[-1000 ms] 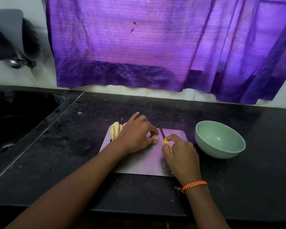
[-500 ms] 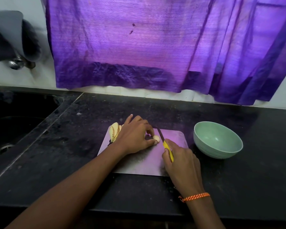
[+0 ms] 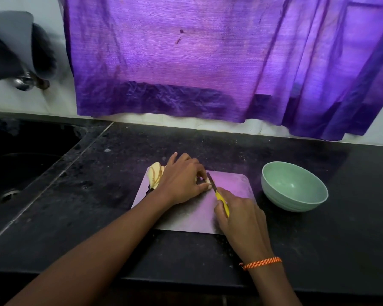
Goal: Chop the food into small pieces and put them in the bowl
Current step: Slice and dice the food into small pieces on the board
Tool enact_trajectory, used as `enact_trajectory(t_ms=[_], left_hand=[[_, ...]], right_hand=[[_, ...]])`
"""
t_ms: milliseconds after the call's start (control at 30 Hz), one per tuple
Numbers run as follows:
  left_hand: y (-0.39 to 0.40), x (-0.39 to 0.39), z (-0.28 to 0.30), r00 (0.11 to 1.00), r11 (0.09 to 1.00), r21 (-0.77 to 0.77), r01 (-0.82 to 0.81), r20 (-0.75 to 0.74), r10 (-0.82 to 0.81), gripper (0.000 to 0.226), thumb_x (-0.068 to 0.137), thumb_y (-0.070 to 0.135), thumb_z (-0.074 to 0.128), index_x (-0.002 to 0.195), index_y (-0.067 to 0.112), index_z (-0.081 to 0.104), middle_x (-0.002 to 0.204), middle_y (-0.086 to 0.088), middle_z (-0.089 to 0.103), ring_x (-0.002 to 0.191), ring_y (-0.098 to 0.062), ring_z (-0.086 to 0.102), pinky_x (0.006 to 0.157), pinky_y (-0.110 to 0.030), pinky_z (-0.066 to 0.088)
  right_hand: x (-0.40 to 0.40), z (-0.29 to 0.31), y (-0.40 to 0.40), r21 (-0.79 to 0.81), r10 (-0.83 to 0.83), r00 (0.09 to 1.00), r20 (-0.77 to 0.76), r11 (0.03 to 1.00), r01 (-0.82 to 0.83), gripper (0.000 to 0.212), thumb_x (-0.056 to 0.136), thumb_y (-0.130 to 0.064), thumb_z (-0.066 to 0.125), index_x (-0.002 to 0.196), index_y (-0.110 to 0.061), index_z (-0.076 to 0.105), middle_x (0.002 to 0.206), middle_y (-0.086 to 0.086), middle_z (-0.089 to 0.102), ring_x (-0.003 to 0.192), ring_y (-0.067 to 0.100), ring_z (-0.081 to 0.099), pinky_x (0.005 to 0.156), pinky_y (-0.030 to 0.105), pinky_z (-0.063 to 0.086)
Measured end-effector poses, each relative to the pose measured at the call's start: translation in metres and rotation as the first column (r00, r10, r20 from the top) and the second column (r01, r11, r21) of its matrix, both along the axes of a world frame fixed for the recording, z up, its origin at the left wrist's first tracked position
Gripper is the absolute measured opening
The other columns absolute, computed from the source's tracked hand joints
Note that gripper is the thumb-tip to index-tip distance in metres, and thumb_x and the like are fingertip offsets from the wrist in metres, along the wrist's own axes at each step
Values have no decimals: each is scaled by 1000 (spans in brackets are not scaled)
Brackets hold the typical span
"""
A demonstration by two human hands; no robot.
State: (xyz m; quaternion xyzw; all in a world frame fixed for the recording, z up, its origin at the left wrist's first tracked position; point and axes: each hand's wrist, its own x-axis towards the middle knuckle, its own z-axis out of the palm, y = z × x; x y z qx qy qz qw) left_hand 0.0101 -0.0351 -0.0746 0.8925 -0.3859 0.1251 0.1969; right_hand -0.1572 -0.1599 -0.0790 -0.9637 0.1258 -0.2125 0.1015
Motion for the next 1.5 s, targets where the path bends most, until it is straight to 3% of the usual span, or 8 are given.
enact_trajectory(t_ms=[267,567,733,800,1133,1267,1367,1500], left_hand=[[1,0,-2,1000,1000,14,1,0,-1,27,95,56,70,110,35,77,118,16,68,124,-12,48,127,-51,18],[-7,-8,-1,998,998,16,-60,31,60,21,93,55,67,92,36,76,104,16,71,116,-13,53,123,-59,24],[-8,-9,-1,997,997,26,-72,24,71,23,94,55,65,88,34,72,101,15,69,115,-14,53,123,-60,25],[-9,-10,-1,997,997,30,-71,21,71,24,95,56,65,88,34,72,102,14,69,115,-14,53,123,-60,25],[-7,-12,-1,996,997,25,-69,58,67,22,94,53,66,82,34,67,94,16,65,112,-13,50,125,-57,21],[-5,-8,-3,995,997,39,-63,74,60,25,93,58,65,89,34,72,94,17,66,113,-12,51,126,-55,18],[-4,-5,-2,996,999,28,-41,76,39,24,95,57,65,97,35,75,99,16,70,114,-10,53,128,-54,16],[-5,-1,0,995,999,25,-23,96,20,16,98,44,69,107,34,78,108,15,75,117,-10,56,130,-51,19]], right_hand=[[9,-9,-4,-28,51,998,-38,998,-53,36,102,-36,42,133,-32,58,94,2,69,82,25,62,66,38,50],[10,-8,-5,-5,81,996,-47,997,-82,29,102,-35,41,126,-30,58,90,3,66,80,25,60,63,36,37],[-5,-7,-2,44,94,996,1,995,-94,16,100,-32,46,110,-28,58,82,2,62,74,23,54,60,37,37],[-10,-8,-1,56,97,995,14,994,-97,14,100,-33,46,106,-29,58,81,1,62,74,22,54,62,38,43],[-48,-5,-1,107,85,995,54,990,-90,30,101,-40,52,128,-31,62,89,2,70,80,23,63,69,40,54],[-53,-5,-3,196,67,991,119,976,-89,38,97,-42,57,133,-33,64,82,-2,70,73,19,63,67,37,54],[-46,-2,-5,228,32,983,181,971,-74,39,95,-37,59,132,-29,68,64,-9,51,60,13,50,59,29,42],[-28,1,-10,223,-40,980,193,975,-4,39,94,-31,61,132,-28,68,72,4,66,68,24,59,64,37,52]])
